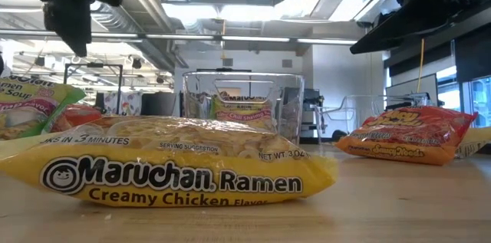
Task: Sort Maruchan noodles
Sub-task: Put the bottom green noodle pack into the middle transparent bin
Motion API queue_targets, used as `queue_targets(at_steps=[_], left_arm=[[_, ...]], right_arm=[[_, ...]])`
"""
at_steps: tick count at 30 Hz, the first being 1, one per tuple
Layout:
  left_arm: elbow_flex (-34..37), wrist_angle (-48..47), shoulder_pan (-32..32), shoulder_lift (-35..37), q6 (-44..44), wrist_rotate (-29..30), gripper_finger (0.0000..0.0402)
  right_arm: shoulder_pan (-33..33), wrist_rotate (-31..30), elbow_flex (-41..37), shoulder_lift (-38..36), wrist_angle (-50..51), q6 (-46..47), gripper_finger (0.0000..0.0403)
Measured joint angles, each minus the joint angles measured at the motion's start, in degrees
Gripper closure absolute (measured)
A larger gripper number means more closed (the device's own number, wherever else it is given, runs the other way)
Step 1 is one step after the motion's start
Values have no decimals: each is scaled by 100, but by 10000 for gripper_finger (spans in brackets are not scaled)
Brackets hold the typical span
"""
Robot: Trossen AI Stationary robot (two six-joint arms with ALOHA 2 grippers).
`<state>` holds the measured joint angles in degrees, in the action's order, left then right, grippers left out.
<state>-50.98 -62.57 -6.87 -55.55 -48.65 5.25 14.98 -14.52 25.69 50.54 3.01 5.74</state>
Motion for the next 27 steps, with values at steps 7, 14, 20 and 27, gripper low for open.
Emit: queue_targets(at_steps=[7, 14, 20, 27], left_arm=[[4, -410, 117, -386, 694, -686, 166], [4, -587, 117, -985, 1186, -1000, 172], [4, -870, 115, -1326, 1326, -1222, 172], [328, -854, 115, -1259, 1300, -1469, 172]], right_arm=[[0, 0, 0, 0, -11, 1, 166], [0, 0, 0, 2, -22, 0, 166], [0, 7, 0, 2, -13, 0, 166], [4, 13, 0, 2, 4, 0, 166]])
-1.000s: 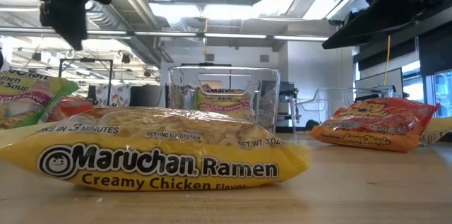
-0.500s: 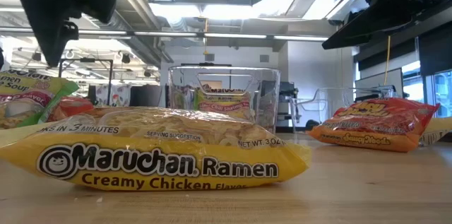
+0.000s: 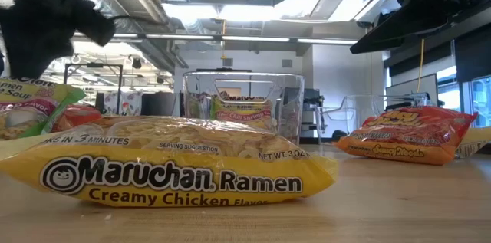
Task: Sort Maruchan noodles
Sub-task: Put the bottom green noodle pack into the middle transparent bin
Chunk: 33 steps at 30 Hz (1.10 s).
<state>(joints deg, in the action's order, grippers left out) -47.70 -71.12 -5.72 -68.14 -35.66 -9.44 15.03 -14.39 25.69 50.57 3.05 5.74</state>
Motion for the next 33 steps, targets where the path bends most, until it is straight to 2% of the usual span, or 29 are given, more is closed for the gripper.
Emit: queue_targets(at_steps=[9, 12, 16, 30, 33], left_arm=[[595, 688, -2, -8, 131, -226, 174], [709, 843, -2, -6, 134, -366, 185], [898, 1072, -2, -6, 137, -511, 219], [908, 1206, -4, -6, 297, -496, 385], [777, 1206, -4, -6, 279, -504, 397]], right_arm=[[0, 0, 0, 0, -7, -17, 166], [0, -4, 0, 0, -9, -17, 166], [-2, -7, 2, 0, -28, -20, 166], [-4, -13, 2, 0, -39, -23, 166], [-4, -15, 2, 0, -39, -24, 166]])
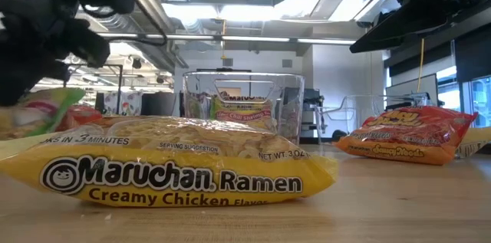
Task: Sort Maruchan noodles
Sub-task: Put the bottom green noodle pack into the middle transparent bin
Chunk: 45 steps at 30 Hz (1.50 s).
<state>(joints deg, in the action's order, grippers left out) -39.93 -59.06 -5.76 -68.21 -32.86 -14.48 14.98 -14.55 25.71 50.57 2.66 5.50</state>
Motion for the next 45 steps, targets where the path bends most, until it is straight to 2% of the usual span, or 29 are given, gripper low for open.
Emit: queue_targets(at_steps=[19, 26, 32, 38, 42, 45], left_arm=[[-1593, -222, -2, -4, 9, 983, 401], [-2382, -150, -2, -4, 187, 1750, 401], [-2795, 341, 2, -8, 519, 2486, 401], [-3239, 530, 1, -352, 1030, 3059, 401], [-3761, 574, 25, -921, 1451, 3361, 401], [-4258, 545, 173, -1420, 1604, 3355, 401]], right_arm=[[0, 0, 0, 0, 0, 0, 166], [0, 0, 0, 0, 0, 9, 166], [0, 0, 0, 0, 0, 12, 166], [0, -92, 0, 0, 2, 17, 166], [0, -92, 0, -2, 4, 17, 166], [0, -92, 1, -2, 4, 20, 166]])
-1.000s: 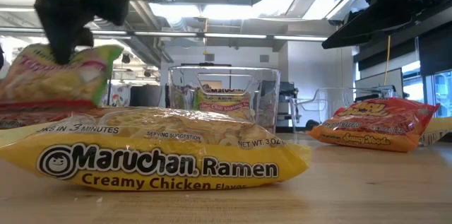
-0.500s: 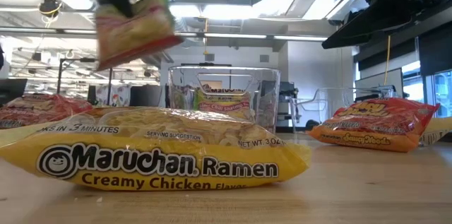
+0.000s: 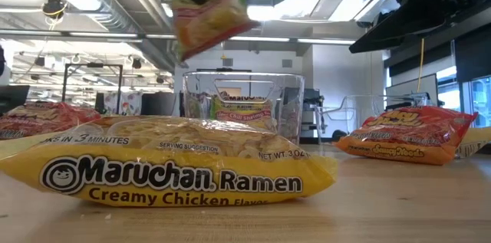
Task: Sort Maruchan noodles
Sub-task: Put the bottom green noodle pack into the middle transparent bin
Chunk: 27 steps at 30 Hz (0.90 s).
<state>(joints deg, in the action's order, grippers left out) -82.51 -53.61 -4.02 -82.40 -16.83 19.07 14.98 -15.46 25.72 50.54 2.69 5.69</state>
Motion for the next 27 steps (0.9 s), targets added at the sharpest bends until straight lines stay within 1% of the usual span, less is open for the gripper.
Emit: queue_targets(at_steps=[7, 11, 18, 24, 27], left_arm=[[-1082, -126, 410, -1084, 431, -114, 401], [-1408, -140, 667, -1543, 542, -210, 401], [-1439, -210, 986, -2127, 695, -238, 401], [-1439, -299, 1061, -2570, 840, -231, 401], [-1439, -278, 1077, -2780, 842, -332, 401]], right_arm=[[0, -7, 1, 0, 18, 4, 166], [0, -9, 1, 0, 34, 4, 166], [1, -17, 1, 0, 39, 4, 166], [2, -17, 1, 0, 40, 4, 166], [2, -17, 1, 0, 40, 2, 166]])
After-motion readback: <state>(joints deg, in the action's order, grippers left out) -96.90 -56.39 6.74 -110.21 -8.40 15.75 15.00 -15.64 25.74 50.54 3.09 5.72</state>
